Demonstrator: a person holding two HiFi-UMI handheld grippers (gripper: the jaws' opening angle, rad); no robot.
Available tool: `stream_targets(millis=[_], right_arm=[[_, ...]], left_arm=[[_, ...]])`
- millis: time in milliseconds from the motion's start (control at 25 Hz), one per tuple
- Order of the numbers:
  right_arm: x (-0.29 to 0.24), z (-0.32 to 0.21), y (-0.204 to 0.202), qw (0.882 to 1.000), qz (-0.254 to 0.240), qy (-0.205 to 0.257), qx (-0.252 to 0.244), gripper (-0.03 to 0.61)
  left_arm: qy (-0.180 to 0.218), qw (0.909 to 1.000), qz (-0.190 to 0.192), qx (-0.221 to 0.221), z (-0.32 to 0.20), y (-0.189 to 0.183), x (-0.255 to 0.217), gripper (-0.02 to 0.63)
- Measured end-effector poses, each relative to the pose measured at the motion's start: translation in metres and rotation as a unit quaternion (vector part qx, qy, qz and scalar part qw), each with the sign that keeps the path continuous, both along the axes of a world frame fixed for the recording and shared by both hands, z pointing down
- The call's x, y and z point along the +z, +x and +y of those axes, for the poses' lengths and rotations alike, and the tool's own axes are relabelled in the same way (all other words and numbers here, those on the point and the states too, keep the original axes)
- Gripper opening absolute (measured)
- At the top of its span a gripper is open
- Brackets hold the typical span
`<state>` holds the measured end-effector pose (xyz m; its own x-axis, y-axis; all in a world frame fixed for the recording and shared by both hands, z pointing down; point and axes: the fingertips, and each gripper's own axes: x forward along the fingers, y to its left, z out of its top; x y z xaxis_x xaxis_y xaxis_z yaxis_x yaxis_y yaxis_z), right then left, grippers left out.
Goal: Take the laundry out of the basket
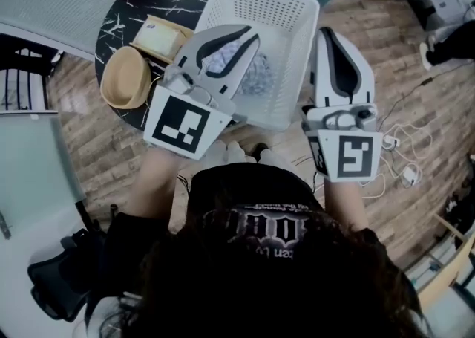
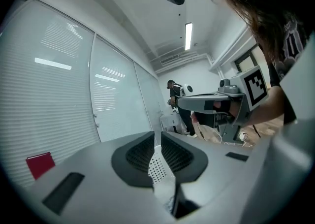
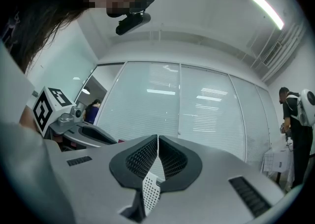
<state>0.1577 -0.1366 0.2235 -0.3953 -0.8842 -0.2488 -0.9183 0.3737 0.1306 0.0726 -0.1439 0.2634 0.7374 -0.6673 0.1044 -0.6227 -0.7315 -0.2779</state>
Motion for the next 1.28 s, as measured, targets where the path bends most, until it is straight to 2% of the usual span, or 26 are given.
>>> stream_targets(millis=[160,320,440,520,680,760,800,920,1000,1160,1280], right_arm=[[-0.001,-0.001,0.007,1.0,-0.001,0.002,-0.007,0.029],[-0.001,-0.003,0.012,1.0,-0.001,0.004,-0.018,0.029],[0.002,-0.004,0.014,1.0,-0.004,0.0,-0.03,0.029],[0.004,-0.005,0.013,0.999,-0.004,-0.002,-0.037,0.029],[0.009,-0.011,0.011,0.999,-0.001,-0.01,-0.04,0.029],[0.009,-0.015,0.01,0.999,-0.001,-0.011,-0.038,0.029],[0.009,-0.018,0.01,0.999,-0.001,-0.013,-0.036,0.029],[0.01,-0.024,0.013,0.999,-0.001,-0.018,-0.028,0.029],[0.011,-0.028,0.015,1.0,-0.002,-0.022,-0.021,0.029],[0.016,-0.035,0.015,0.999,-0.004,-0.032,-0.012,0.029],[0.017,-0.039,0.015,0.999,-0.006,-0.033,-0.008,0.029]], left_arm=[[0.005,0.9993,-0.035,0.006,-0.005,0.004,0.005,0.044],[-0.008,0.9947,-0.096,0.036,-0.002,0.013,0.026,0.075],[-0.026,0.9892,-0.135,0.052,-0.002,0.014,0.042,0.095],[-0.054,0.9841,-0.154,0.07,-0.002,0.016,0.053,0.115],[-0.111,0.9683,-0.183,0.128,0.004,0.024,0.07,0.207],[-0.12,0.9615,-0.193,0.154,0.003,0.028,0.076,0.243],[-0.123,0.9585,-0.196,0.166,0.003,0.03,0.078,0.282],[-0.133,0.9452,-0.226,0.194,0.002,0.036,0.088,0.324],[-0.145,0.9334,-0.259,0.202,0.0,0.038,0.097,0.339],[-0.179,0.9122,-0.317,0.188,-0.011,0.038,0.12,0.362],[-0.212,0.8955,-0.342,0.191,-0.011,0.042,0.137,0.377]])
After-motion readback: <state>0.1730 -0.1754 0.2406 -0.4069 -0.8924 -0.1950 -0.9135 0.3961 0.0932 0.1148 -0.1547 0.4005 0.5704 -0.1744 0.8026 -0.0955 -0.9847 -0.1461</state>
